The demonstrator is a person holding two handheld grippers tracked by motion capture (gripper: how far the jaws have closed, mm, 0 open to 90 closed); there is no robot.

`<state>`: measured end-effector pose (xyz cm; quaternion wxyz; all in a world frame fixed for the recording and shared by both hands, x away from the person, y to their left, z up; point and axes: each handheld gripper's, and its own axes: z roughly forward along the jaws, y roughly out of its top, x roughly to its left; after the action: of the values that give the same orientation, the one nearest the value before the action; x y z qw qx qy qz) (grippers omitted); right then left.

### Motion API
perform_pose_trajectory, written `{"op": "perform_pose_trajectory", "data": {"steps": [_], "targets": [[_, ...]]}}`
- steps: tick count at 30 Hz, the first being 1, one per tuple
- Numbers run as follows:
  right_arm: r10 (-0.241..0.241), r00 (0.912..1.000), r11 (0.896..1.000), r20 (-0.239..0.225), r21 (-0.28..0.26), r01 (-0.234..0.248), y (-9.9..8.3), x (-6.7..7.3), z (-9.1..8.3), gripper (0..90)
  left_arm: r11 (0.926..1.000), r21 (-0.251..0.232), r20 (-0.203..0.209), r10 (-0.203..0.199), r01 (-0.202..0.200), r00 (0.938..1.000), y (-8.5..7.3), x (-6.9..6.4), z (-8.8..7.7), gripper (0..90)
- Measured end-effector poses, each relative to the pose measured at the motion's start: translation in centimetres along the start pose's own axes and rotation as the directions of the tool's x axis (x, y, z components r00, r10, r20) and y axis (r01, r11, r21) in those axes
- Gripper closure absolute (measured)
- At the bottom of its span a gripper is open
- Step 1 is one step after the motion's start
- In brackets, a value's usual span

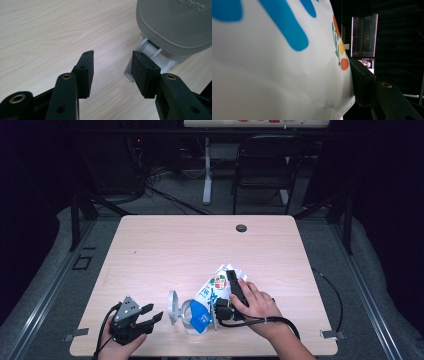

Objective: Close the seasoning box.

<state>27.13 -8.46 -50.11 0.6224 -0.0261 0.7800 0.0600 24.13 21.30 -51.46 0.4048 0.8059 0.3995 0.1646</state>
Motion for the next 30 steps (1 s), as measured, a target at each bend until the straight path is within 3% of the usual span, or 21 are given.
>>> {"op": "perform_pose_trajectory", "data": {"steps": [30], "targets": [[0.002, 1.0000, 1.000, 0.005, -0.013, -0.002, 0.02, 0.01, -0.08, 54.9, 1.0000, -0.002, 0.000, -0.003, 0.003, 1.0000, -0.03, 0.02, 0.02, 54.1]]}}
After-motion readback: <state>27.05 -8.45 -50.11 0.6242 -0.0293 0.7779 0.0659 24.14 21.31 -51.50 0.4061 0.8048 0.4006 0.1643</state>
